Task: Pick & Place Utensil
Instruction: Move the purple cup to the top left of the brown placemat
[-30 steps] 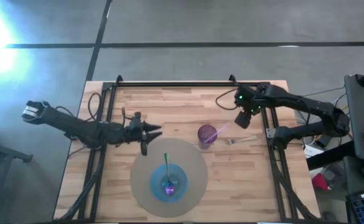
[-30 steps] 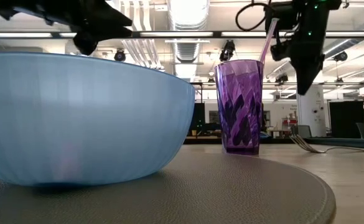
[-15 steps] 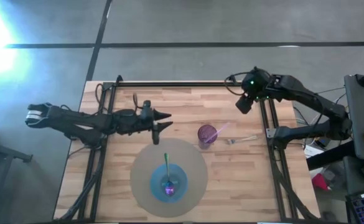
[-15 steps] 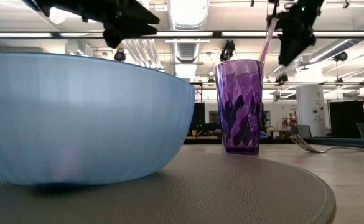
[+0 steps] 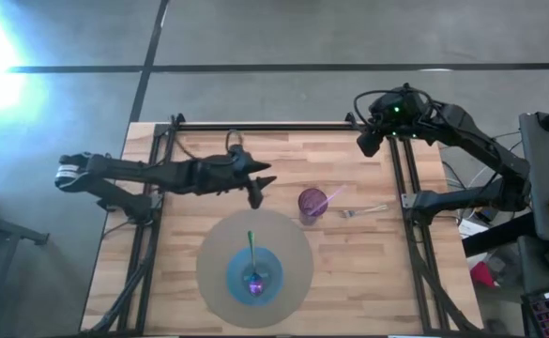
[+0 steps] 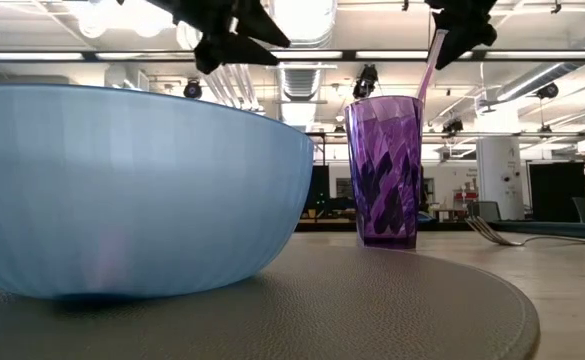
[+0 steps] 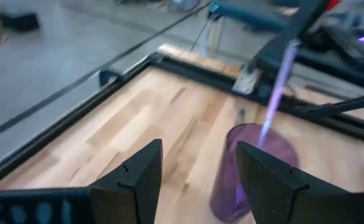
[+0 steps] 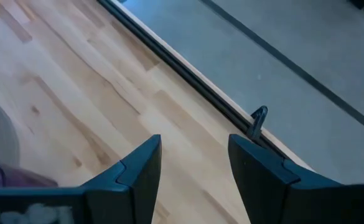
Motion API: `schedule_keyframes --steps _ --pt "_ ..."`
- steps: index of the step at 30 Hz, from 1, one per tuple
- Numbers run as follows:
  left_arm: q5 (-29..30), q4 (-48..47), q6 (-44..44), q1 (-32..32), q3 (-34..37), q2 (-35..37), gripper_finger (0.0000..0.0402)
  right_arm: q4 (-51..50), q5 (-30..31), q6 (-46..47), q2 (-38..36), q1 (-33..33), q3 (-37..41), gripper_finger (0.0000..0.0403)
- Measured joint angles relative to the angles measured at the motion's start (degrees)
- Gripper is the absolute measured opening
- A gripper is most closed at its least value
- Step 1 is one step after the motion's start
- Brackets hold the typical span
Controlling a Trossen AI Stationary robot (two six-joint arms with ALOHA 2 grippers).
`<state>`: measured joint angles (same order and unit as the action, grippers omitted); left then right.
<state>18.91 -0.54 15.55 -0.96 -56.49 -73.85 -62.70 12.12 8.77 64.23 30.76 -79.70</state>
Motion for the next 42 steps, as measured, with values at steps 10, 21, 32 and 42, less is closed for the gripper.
schedule_keyframes --steps 10,21,32,42 --pt "-0.1 -15.4 10.6 -2.8 -13.8 -11.1 0.0195 -0.1 -0.1 -1.6 0.1 0.0 0.6 0.0183" --pt "-4.7 -29.0 14.0 -3.2 -31.3 -21.2 0.0195 -0.1 -0.1 -2.4 0.1 0.0 0.7 0.0183" --pt "-8.3 -29.4 16.7 -3.2 -34.8 -28.8 0.0195 -0.1 -0.2 -3.2 0.1 0.0 0.7 0.0183" --pt "-12.0 -28.9 17.5 -3.2 -34.7 -30.5 0.0195 0.0 -0.2 -3.5 0.1 0.0 0.7 0.0183"
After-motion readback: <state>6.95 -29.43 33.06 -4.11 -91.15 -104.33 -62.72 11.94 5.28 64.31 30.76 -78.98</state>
